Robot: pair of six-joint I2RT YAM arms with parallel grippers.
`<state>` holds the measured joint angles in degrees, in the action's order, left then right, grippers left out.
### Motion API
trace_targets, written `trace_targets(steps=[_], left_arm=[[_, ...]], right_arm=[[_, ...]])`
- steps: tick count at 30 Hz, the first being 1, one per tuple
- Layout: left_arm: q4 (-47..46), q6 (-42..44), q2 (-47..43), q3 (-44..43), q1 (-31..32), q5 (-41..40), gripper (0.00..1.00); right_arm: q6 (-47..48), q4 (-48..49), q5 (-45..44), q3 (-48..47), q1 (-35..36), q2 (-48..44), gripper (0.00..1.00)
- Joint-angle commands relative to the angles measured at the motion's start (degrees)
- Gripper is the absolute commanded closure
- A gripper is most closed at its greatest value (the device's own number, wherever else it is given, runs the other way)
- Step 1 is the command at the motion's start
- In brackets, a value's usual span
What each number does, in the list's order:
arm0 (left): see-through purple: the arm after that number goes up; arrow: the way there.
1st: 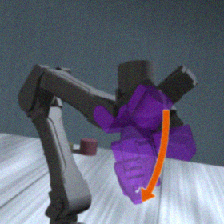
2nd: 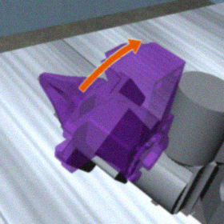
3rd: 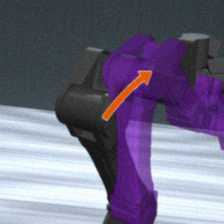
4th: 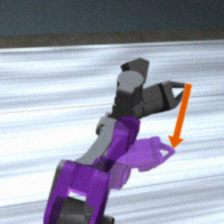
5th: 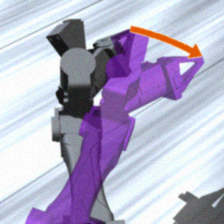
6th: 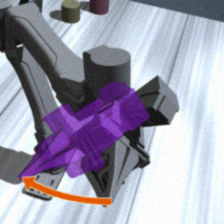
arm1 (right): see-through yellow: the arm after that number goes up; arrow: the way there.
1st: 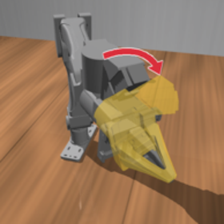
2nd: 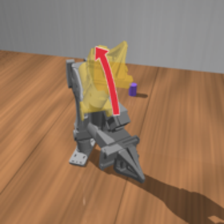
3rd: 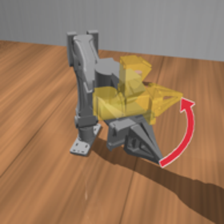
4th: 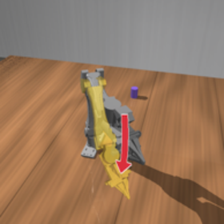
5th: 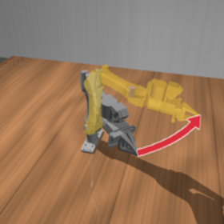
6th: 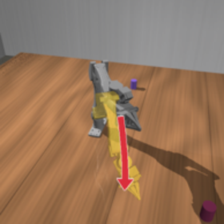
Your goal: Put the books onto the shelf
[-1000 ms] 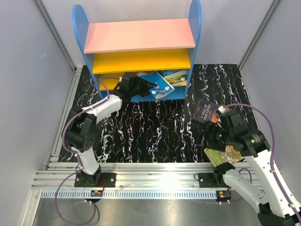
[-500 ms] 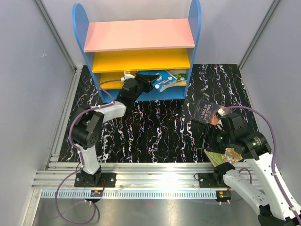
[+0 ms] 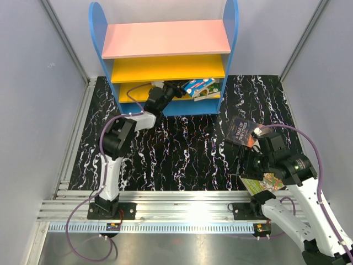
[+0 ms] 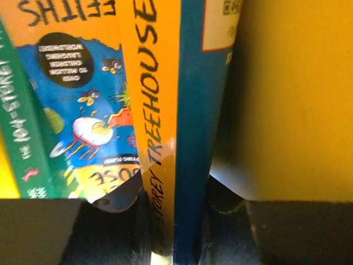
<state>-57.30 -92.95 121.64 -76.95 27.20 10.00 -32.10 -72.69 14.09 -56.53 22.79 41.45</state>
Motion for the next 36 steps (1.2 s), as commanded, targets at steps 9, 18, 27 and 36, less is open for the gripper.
trace_targets(steps=[9, 18, 27, 36], left_arm=[[-38.15, -11.11, 2.02, -12.53, 1.01, 21.36, 1.00], [-38.24, -8.83, -10.54, 6.01, 0.57, 27.35, 1.00], [-38.24, -11.64, -1.25, -5.99, -0.04, 28.50, 1.00], [-25.70, -11.83, 12.13, -23.07, 0.04, 27.96, 1.00]], right_arm=[[1.69, 1.58, 1.65, 0.11, 0.51, 0.30, 0.31], [1.25, 2.63, 1.56, 0.98, 0.51, 0.12, 0.31], [0.11, 3.52, 1.82, 1.78, 0.42, 0.21, 0.31], [-1.39, 5.52, 1.91, 2.13, 0.42, -0.59, 0.31]])
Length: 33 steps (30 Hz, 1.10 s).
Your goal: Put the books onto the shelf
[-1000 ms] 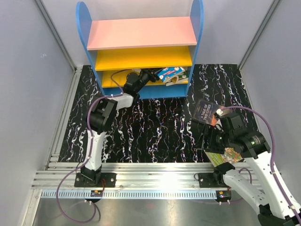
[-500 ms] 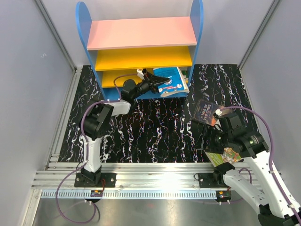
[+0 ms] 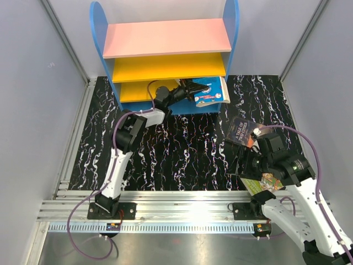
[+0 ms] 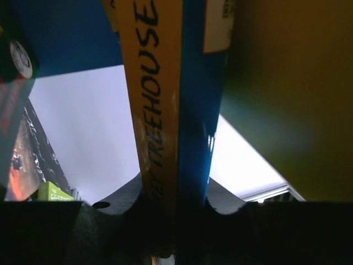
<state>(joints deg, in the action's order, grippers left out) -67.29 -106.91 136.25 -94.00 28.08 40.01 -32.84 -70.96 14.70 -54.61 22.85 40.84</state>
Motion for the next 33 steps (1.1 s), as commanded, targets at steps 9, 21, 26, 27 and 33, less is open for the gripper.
trace_targets(steps=[9, 21, 26, 27, 33], left_arm=[[3.65, 12.34, -5.29, -5.93, -1.09, 1.12, 1.00], [10.07, 11.38, -0.11, -14.63, -2.32, 4.37, 1.00], [10.68, 8.39, 2.97, -20.16, -2.94, 5.78, 0.99], [11.64, 8.30, 4.19, -21.39, -3.11, 6.13, 0.98], [21.56, 11.01, 8.33, -31.05, -3.38, 10.61, 0.67]], right_arm=[[-4.51, 25.75, 1.48, -10.23, 0.26, 17.76, 0.38], [-4.25, 35.79, -0.81, -31.95, -3.07, 51.79, 0.80], [-4.43, 37.56, -2.13, -35.82, -3.87, 59.43, 0.83], [-4.51, 38.43, -2.04, -37.13, -4.13, 60.40, 0.84], [-4.25, 38.97, -1.52, -47.40, -5.27, 69.28, 0.88]])
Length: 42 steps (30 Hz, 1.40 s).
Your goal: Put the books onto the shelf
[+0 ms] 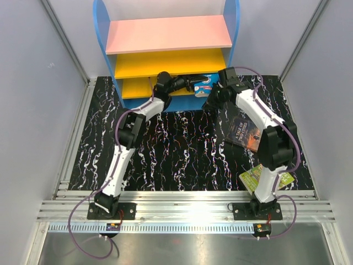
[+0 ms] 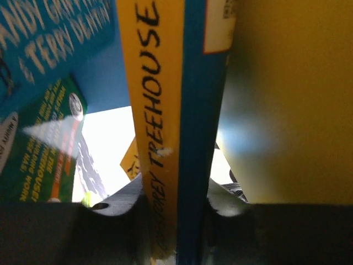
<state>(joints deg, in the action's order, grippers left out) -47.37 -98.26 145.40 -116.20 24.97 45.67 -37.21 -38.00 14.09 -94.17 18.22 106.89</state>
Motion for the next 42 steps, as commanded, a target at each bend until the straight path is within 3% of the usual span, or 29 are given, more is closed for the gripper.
trace_targets(steps=[1, 5, 7, 20, 30, 33, 38, 42], left_arm=[[3.93, 4.46, -0.30, -9.74, -0.36, 5.39, 0.58], [8.62, 6.51, -0.03, -10.80, -1.24, 5.75, 0.12], [8.70, 6.24, 0.06, -11.06, -1.85, 6.01, 0.01], [7.48, 7.99, -9.87, 4.83, -5.28, 7.94, 0.01], [9.23, 8.08, -15.67, 10.38, -5.28, 8.12, 0.01], [-0.13, 0.49, -14.98, 13.28, -5.37, 9.26, 0.01], [-30.02, -20.01, -5.67, 8.29, -5.28, 10.23, 0.01], [-32.43, -18.30, -9.07, 15.38, -5.55, 9.61, 0.01]], right_arm=[[0.21, 5.92, -0.64, -9.26, -0.64, 5.15, 0.89], [-0.40, 5.04, -1.69, -15.33, -0.99, 9.12, 0.90], [-0.76, 5.30, -0.91, -17.79, -1.34, 10.52, 0.90], [-4.18, 5.21, -2.92, -31.24, -2.57, 20.72, 0.92], [-7.79, 8.29, -5.56, -36.96, -3.28, 24.77, 0.92], [-8.40, 8.99, -6.17, -38.71, -3.54, 26.08, 0.92], [-9.98, 9.43, -6.53, -42.23, -4.33, 28.90, 0.92], [-10.69, 9.00, -6.79, -46.09, -4.77, 31.79, 0.92]])
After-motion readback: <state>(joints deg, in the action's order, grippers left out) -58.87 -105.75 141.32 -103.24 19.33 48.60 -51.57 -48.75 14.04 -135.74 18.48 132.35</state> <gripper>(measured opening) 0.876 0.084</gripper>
